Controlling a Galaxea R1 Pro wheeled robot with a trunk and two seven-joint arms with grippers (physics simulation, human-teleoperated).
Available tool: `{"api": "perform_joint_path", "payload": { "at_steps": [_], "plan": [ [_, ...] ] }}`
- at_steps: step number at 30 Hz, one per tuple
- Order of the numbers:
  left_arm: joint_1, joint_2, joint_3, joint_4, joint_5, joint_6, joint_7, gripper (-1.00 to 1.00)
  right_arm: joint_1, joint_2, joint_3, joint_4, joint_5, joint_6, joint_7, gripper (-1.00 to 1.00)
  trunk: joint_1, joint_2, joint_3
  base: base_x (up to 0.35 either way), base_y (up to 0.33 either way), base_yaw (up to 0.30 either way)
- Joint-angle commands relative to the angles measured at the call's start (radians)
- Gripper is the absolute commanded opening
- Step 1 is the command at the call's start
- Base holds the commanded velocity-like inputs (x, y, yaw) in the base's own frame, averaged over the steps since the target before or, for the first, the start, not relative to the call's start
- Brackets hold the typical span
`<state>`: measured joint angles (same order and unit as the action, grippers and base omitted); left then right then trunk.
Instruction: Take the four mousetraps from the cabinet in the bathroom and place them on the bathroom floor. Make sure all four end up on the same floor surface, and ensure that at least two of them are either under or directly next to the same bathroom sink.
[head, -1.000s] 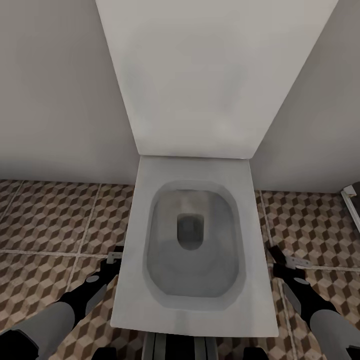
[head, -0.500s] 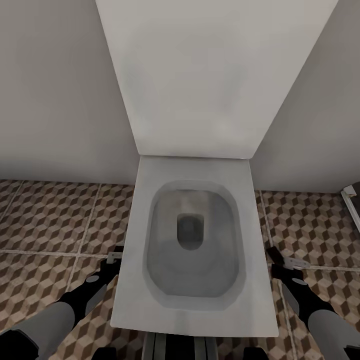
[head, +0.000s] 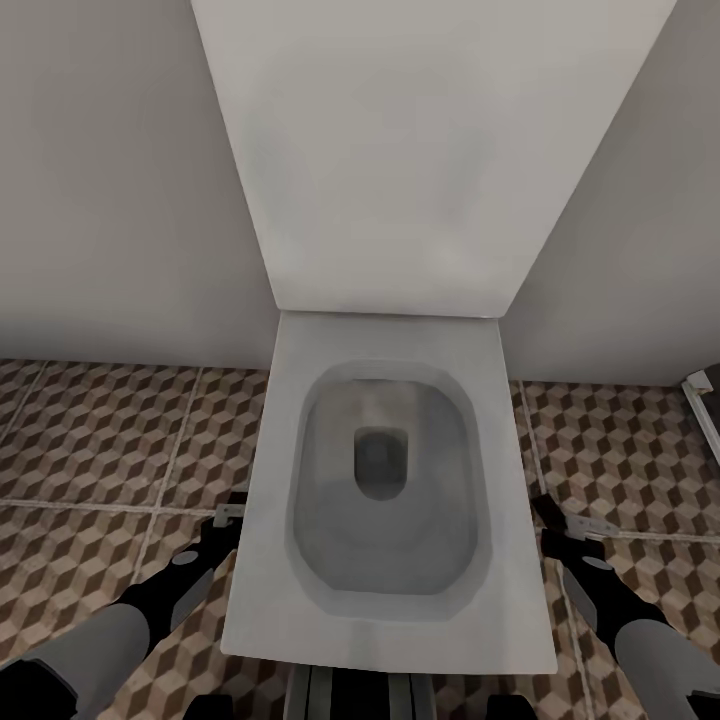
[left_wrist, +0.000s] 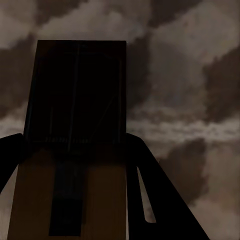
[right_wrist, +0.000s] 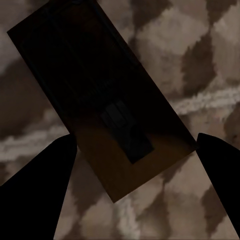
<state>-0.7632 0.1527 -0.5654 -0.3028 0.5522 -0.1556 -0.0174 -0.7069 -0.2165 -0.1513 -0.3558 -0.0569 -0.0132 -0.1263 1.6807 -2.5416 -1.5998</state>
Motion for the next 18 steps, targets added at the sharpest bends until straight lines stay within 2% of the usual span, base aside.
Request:
{"api": "perform_joint_path", "payload": {
  "at_steps": [1,18],
  "plan": [
    [-0.001,0.001,-0.007,0.001,0.008,-0.004,-0.001,-1.00,0.000,0.000,-0.001,0.000,-0.006,-0.001,-0.001,-1.00,0.000,0.000,0.000,0.000,0.000,0.000],
    [-0.001,0.001,-0.008,0.001,0.008,-0.005,-0.001,-1.00,0.000,0.003,0.001,0.017,-0.006,-0.001,-0.001,-1.00,0.000,0.000,0.000,0.000,0.000,0.000]
  ]
}}
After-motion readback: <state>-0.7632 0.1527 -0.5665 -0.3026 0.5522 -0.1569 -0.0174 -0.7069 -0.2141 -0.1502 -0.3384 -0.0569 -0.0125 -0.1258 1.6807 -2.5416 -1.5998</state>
